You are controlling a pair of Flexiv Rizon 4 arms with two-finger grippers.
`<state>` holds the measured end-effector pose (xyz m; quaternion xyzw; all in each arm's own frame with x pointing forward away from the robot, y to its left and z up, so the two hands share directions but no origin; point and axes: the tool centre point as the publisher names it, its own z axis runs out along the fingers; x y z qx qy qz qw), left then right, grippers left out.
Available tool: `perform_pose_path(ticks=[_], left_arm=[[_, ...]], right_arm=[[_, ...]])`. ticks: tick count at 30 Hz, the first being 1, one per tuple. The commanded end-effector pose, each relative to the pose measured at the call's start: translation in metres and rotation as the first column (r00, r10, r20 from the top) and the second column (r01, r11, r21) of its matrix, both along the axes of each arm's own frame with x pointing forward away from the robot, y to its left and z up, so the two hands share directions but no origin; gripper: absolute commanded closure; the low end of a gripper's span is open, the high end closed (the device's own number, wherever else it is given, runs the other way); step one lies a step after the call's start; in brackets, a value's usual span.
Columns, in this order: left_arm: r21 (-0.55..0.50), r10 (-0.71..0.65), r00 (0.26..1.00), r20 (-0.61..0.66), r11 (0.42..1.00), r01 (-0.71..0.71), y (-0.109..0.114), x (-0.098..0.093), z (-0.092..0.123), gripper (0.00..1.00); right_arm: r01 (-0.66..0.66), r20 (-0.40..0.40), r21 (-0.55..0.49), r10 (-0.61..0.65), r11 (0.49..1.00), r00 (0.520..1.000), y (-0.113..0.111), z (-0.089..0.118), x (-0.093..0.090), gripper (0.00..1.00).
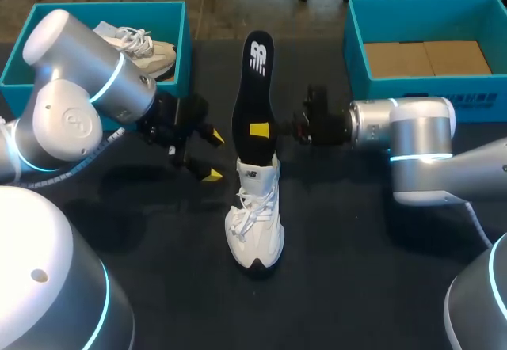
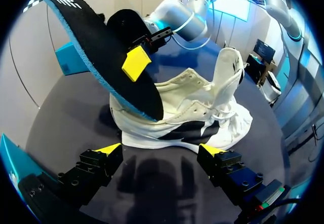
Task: Take the shoe out of the shoebox, open the shoe tongue, remove and reinsert the insole, then place the shoe into the shoebox
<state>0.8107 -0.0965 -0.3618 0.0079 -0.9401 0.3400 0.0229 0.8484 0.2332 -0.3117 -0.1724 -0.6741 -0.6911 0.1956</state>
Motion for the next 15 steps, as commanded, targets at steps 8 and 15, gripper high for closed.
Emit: perform_pose_path(ticks=[8,15], left_arm=[[0.008,-0.001,1.0,-0.001,1.0,0.001,0.002,-0.002,-0.003,0.0],[0.009,-0.006,1.0,-0.004,1.0,0.006,0.002,-0.004,-0.004,0.0]], right_arm=[[0.025,-0.05,-0.001,-0.025,1.0,0.998,0.004,-0.015,-0.017,1.0],[0.025,-0.102,-0.005,-0.025,1.0,0.994,0.005,-0.024,-0.025,1.0]])
